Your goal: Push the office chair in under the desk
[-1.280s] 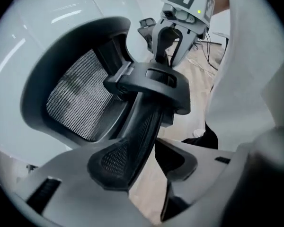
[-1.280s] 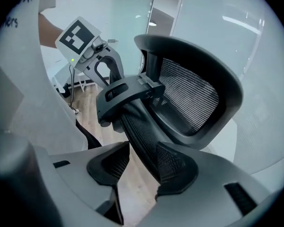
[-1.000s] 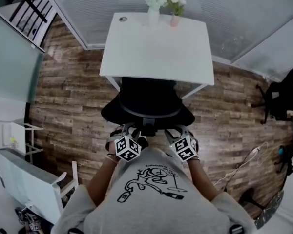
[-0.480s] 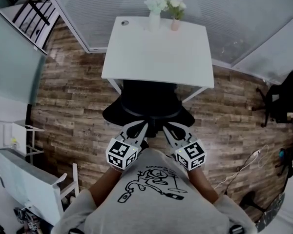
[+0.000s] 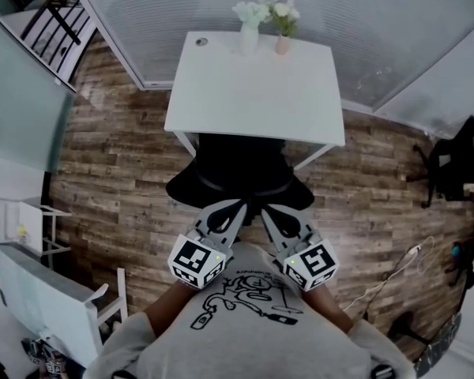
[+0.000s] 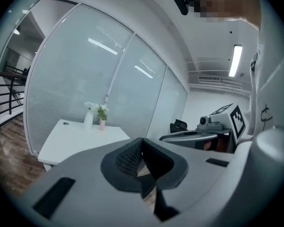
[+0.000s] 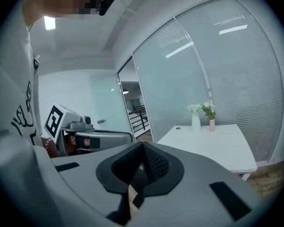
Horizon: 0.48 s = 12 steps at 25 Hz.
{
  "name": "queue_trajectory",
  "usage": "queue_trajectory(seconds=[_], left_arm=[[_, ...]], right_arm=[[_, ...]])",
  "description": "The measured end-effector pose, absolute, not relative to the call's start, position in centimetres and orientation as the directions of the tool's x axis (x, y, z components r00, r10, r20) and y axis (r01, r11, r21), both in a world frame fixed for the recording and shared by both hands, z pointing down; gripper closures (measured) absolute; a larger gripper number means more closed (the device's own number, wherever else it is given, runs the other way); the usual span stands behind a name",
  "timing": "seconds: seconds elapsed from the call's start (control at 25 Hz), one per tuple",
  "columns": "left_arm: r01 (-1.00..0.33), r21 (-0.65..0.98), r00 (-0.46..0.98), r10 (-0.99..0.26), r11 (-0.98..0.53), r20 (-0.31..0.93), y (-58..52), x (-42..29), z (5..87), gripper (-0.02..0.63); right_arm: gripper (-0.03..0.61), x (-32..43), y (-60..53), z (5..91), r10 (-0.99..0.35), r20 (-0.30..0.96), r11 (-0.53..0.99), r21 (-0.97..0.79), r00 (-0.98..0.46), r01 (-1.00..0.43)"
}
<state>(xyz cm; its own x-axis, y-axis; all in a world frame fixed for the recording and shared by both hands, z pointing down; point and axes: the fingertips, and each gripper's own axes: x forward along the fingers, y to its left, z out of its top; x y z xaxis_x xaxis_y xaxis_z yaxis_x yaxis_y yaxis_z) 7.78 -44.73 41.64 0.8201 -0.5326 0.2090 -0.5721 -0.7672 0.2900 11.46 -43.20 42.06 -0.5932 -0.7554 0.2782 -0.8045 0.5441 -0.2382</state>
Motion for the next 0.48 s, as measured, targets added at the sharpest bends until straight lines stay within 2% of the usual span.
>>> queue_trajectory(seconds=[0.48], left_arm=[[-0.571, 0.306, 0.821, -0.530, -0.762, 0.213, -44.45, 7.72, 42.02, 0.609]], right_arm=[[0.545, 11.51, -43.26, 41.41, -0.769, 0.258, 0.537, -0.237, -0.585, -0.810]])
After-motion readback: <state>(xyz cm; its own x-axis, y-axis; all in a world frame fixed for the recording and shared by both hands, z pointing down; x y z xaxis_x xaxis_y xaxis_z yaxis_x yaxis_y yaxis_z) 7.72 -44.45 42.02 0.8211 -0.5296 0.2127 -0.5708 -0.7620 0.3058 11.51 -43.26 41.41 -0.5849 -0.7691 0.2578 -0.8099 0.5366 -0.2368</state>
